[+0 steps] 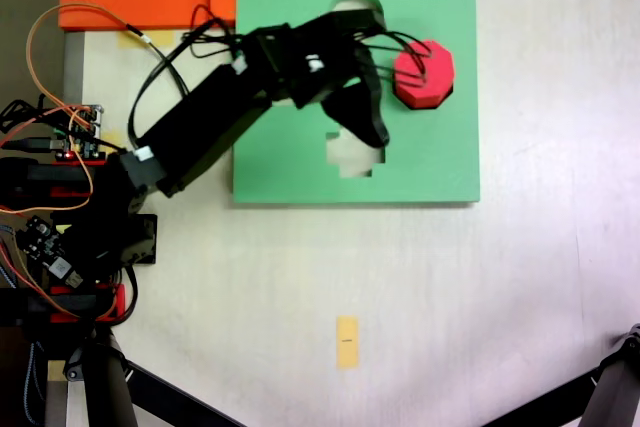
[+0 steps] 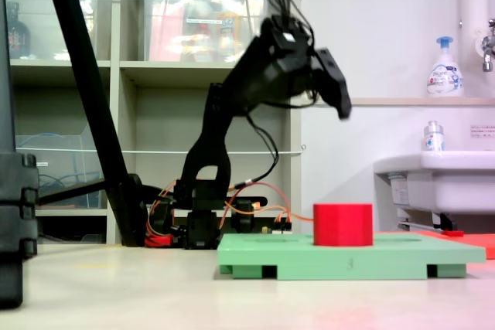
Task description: Put the octagonal pillar block into the corresponding hole
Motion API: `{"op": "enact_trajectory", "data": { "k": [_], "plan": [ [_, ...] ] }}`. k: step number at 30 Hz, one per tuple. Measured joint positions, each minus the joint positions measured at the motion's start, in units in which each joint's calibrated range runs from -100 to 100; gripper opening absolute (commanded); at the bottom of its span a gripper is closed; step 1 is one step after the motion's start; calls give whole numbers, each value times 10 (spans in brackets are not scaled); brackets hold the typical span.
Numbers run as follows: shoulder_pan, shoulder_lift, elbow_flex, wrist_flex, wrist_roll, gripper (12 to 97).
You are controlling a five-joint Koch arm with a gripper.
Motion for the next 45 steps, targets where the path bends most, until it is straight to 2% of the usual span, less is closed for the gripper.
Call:
{"op": "enact_trajectory", "data": {
  "k": [2, 5, 7, 9, 14, 18, 19, 21, 29, 34, 38, 45],
  "plan": [
    [-4, -79, 1, -33, -36, 766],
    [-17, -201, 1, -47, -93, 766],
    [-28, -291, 1, -47, -141, 735],
    [-55, -375, 2, -47, -184, 620],
    [-136, -523, -64, -47, -252, 581],
    [-145, -759, -447, -42, -321, 560],
    [-149, -834, -569, -20, -340, 534],
    [-164, -934, -765, 70, -372, 532],
    [-176, -941, -1220, 313, -440, 534],
    [-179, -945, -1515, 665, -480, 490],
    [-180, -945, -1654, 974, -494, 481],
    [-180, -945, -1656, 972, -508, 499]
  ]
}}
